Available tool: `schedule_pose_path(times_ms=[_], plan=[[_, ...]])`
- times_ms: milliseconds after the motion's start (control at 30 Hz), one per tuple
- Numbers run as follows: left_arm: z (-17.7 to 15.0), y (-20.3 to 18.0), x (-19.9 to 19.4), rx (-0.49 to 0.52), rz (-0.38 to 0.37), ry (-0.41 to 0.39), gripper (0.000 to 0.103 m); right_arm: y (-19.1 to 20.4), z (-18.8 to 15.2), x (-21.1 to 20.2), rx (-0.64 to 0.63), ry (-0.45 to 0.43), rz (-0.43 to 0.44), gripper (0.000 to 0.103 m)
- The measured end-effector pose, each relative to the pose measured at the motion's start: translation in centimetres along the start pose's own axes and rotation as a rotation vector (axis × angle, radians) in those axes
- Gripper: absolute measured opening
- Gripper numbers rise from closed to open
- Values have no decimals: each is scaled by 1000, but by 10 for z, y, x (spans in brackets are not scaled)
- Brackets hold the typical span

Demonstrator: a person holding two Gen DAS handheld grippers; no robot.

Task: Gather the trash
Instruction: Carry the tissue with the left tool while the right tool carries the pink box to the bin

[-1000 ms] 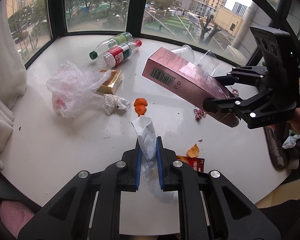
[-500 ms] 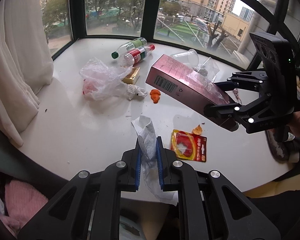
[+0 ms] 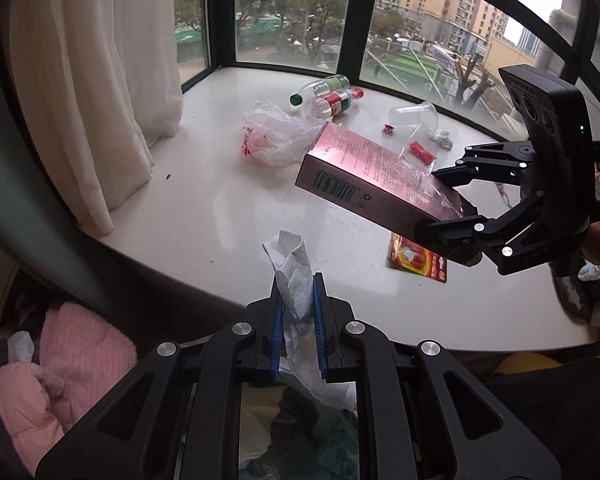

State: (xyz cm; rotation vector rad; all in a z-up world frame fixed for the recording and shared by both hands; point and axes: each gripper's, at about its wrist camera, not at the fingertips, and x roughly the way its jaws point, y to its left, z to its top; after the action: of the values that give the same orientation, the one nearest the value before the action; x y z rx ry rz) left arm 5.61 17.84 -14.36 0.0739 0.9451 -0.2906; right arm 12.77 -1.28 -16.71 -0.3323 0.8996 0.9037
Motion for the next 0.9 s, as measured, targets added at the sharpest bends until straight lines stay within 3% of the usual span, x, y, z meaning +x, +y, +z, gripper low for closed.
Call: schedule_pose_path(times_ms=[400,633,900], plan=[[-72,50,-40,-156,104,30,12,80,26,46,-114,45,184,57],[-120,73,-49,-264,150,66,12,131,26,79,-185,119,281,57],[-156,80,-41,-346,156,112,12,172,16,111,-273,225,314,57]])
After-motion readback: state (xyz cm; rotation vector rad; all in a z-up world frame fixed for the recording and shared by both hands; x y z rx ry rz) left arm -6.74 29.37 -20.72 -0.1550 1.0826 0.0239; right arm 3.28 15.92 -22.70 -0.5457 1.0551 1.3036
